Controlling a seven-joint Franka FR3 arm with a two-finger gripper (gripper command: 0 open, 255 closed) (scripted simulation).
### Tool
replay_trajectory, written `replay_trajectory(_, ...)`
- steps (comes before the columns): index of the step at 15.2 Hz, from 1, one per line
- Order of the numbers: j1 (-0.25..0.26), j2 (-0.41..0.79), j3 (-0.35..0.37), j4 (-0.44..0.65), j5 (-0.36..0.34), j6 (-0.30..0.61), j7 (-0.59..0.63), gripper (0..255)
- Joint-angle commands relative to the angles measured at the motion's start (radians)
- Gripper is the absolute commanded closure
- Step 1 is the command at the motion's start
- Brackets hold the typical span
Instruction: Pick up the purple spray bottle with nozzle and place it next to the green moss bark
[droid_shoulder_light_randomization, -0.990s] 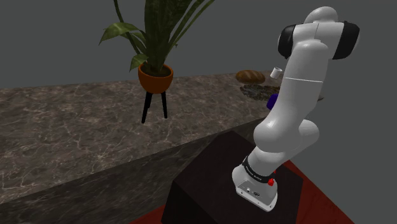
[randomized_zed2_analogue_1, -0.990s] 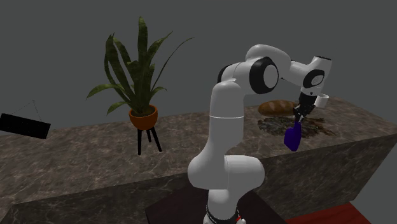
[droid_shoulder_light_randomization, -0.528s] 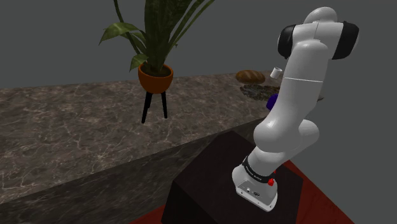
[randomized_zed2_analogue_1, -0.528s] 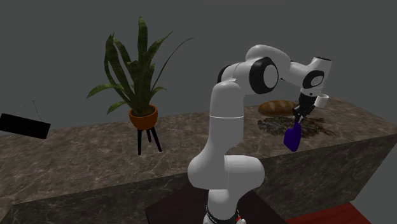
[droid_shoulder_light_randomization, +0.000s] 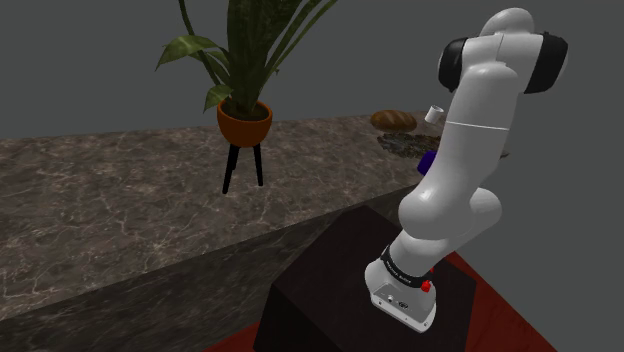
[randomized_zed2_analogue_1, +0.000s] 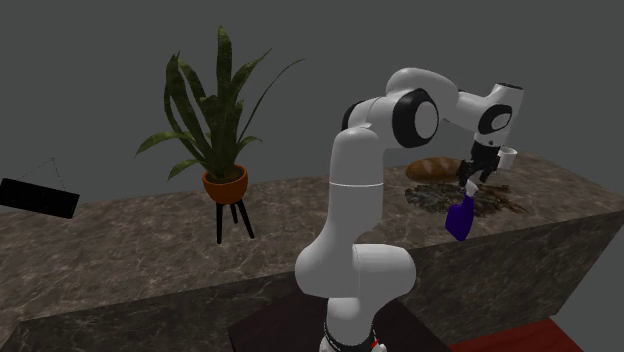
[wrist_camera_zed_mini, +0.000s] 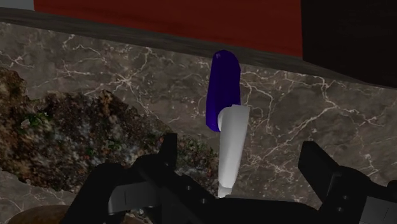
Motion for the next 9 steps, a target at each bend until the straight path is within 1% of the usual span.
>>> replay_trajectory(1,0.002,-0.015,-0.011,0.04,-0.018,-0.049,0.012,0)
replay_trajectory(2,0.001,-0.021,-0.015,0.06,-0.024,-0.072,0.017,0)
replay_trajectory(9,0.001,-0.021,-0.015,0.06,-0.024,-0.072,0.017,0)
